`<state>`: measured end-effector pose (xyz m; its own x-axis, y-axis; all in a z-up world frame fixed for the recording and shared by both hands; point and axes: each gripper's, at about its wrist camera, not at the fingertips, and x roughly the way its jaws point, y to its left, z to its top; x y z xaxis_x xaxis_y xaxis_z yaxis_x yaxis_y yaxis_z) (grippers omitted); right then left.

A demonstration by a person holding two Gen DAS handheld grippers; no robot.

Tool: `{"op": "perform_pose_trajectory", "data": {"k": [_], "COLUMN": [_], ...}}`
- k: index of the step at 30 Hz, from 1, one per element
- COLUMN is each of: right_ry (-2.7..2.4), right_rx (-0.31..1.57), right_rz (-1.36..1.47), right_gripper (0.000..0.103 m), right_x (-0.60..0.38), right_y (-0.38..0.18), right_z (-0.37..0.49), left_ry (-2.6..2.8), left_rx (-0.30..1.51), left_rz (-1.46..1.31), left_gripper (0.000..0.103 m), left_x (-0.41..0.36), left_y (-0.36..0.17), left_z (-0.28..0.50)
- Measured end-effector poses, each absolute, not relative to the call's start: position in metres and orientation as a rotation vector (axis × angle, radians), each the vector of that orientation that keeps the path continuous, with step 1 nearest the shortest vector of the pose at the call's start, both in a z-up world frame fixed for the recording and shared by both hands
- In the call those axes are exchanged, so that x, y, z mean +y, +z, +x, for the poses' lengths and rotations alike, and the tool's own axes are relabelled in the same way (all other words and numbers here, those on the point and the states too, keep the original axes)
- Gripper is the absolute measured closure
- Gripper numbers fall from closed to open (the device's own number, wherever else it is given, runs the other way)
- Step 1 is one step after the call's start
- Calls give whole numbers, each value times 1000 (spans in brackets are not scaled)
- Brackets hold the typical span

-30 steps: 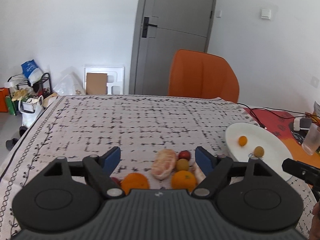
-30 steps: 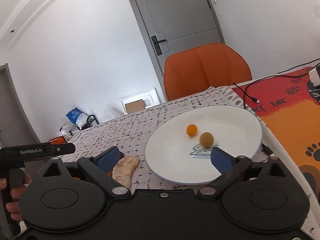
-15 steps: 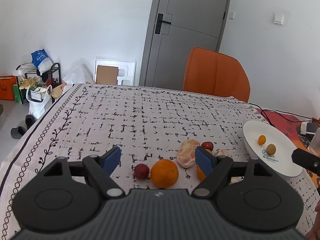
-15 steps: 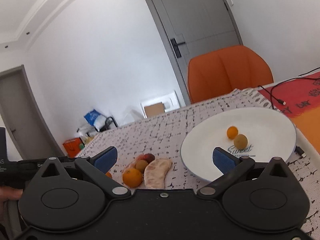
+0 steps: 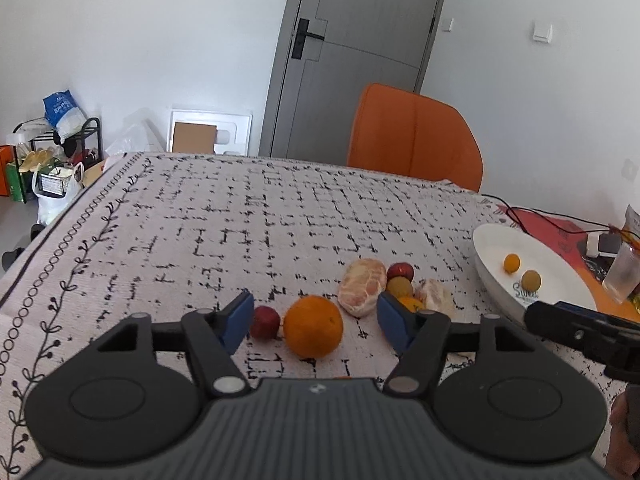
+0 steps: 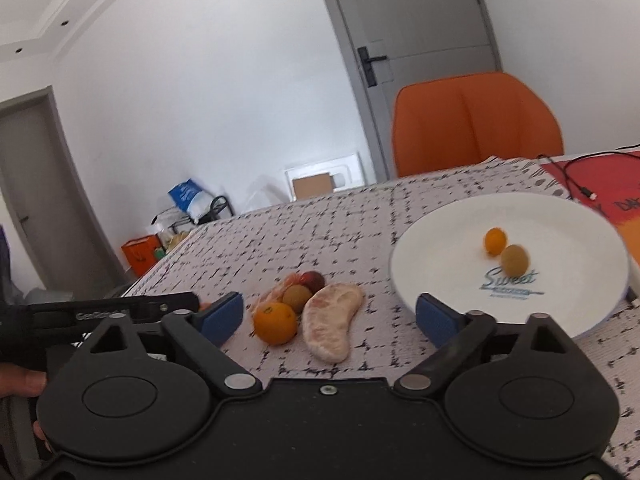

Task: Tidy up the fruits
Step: 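Move both grippers back to the fruit pile and grasp a large orange with the left gripper, then grasp a peeled pomelo segment with the right gripper while the left gripper holds the orange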

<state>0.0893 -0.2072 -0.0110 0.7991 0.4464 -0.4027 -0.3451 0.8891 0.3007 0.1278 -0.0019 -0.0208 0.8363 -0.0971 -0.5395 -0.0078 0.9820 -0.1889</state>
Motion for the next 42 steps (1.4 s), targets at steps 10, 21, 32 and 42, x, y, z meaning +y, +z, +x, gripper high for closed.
{"op": "perform_pose_trajectory", "data": {"k": [10, 21, 32, 42], "right_ry": [465, 445, 447, 406], "right_rx": [531, 578, 629, 641], "right_rz": [184, 186, 175, 123], "right_gripper": [28, 36, 52, 54], "right_x": [-189, -187, -176, -161], "right_y": [-20, -30, -37, -40], "right_z": [93, 103, 120, 131], "left_ry": [-54, -42, -59, -38], "left_rx": [614, 649, 628, 592], "left_rz": [-184, -194, -227, -267], "left_gripper": [44, 66, 66, 66], "left_x": [-5, -6, 3, 22], "left_y": [-33, -51, -41, -34], "left_z": [135, 149, 139, 133]}}
